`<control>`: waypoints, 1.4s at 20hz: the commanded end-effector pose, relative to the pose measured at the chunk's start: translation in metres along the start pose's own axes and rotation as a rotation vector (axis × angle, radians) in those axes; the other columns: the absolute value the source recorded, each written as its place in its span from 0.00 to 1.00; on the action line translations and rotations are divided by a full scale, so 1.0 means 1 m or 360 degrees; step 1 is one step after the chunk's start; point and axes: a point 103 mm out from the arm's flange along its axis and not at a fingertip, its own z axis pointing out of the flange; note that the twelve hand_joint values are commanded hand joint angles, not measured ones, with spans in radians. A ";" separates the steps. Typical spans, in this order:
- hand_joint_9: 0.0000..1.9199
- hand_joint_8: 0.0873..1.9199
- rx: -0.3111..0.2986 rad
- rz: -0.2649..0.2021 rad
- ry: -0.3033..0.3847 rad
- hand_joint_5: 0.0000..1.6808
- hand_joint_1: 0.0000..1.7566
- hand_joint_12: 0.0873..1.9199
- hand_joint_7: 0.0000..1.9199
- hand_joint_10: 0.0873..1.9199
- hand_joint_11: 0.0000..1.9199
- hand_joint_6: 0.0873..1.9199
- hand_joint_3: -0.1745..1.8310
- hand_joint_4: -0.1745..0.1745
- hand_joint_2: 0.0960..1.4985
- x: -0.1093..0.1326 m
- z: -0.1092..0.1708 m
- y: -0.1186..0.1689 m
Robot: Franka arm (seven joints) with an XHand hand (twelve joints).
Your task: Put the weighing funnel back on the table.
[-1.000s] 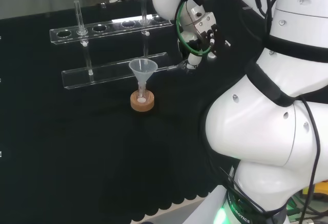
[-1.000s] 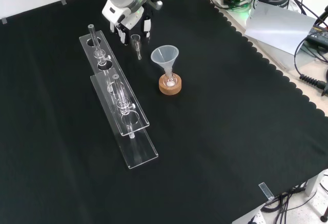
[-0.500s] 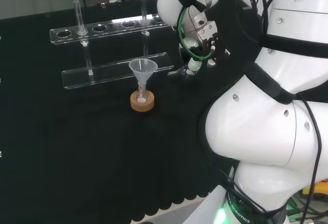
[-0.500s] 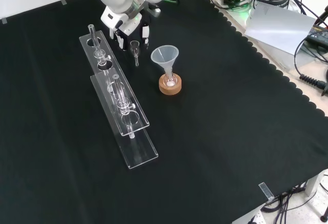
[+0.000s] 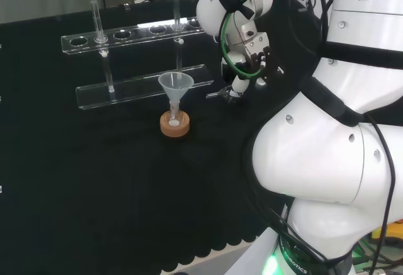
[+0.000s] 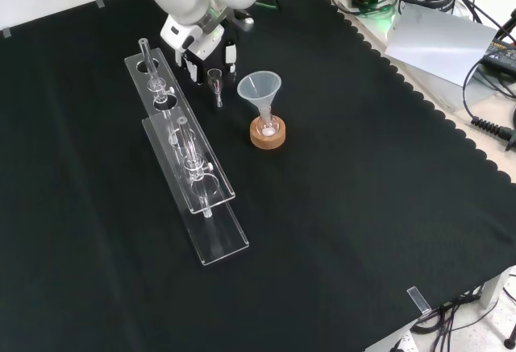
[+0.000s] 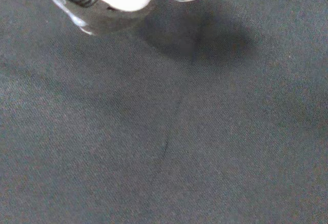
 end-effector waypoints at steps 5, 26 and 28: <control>0.73 0.26 -0.0009 0.0002 0.0017 0.70 0.71 0.49 0.65 0.00 0.47 0.36 0.09 0.70 0.65 0.002 0.007 -0.001; 0.67 0.27 0.0024 -0.0074 0.0100 0.62 0.60 0.55 0.54 0.00 0.39 0.45 0.10 0.98 0.69 0.011 0.022 -0.004; 0.65 0.28 0.0027 -0.0076 0.0094 0.55 0.58 0.57 0.49 0.00 0.36 0.41 0.09 0.73 0.67 0.012 0.022 -0.005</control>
